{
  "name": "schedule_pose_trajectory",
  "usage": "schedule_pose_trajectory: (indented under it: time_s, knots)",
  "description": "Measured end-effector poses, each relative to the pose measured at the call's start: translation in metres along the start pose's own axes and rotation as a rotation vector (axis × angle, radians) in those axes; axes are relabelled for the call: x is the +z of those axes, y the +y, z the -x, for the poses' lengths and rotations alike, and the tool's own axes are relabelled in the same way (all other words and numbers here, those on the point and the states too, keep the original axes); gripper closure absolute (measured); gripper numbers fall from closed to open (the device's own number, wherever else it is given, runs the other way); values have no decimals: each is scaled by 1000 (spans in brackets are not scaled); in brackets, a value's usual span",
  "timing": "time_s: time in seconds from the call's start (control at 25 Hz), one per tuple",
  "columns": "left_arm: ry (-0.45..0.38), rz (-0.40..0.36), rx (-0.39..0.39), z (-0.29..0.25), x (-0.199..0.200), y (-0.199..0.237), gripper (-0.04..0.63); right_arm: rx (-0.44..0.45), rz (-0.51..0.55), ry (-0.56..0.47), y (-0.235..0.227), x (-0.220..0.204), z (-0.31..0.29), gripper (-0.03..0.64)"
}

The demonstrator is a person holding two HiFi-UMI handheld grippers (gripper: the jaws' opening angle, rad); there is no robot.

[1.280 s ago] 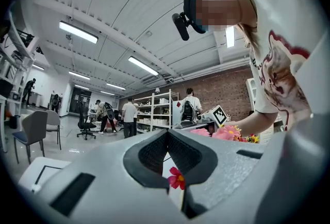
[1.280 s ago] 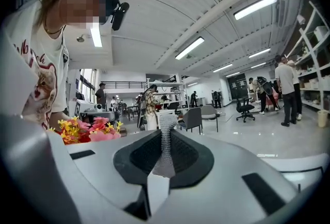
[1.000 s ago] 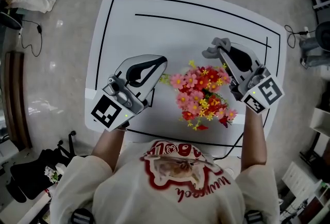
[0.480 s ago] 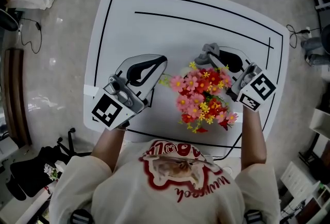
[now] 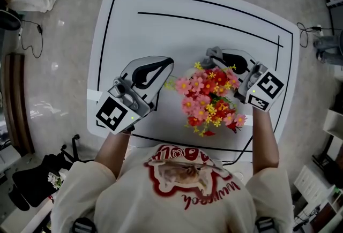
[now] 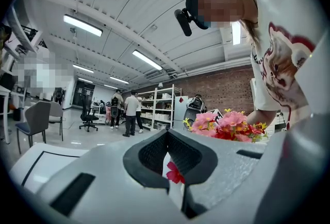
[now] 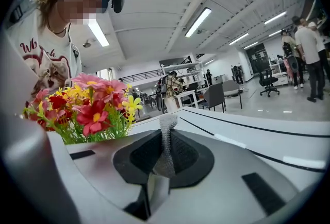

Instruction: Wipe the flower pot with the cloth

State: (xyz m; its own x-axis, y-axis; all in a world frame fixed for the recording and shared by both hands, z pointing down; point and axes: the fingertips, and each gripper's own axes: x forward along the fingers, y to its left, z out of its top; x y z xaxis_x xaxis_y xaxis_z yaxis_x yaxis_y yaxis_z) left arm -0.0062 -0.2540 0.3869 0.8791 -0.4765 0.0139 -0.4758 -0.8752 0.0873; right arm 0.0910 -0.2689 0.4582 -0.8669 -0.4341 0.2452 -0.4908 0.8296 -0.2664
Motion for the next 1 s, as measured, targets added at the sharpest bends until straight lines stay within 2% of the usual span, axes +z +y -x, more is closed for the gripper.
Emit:
schedule_pose_trajectory:
  time_s: [0.4, 0.8, 1.0]
  knots:
    - [8, 7, 3, 1, -2, 0, 592, 56, 20, 51, 11, -13, -3, 583]
    - [7, 8, -5, 0, -2, -2, 592, 58, -27, 37, 12, -24, 4, 583]
    - [9, 6, -3, 1, -2, -3, 592, 40, -14, 44, 12, -26, 8, 583]
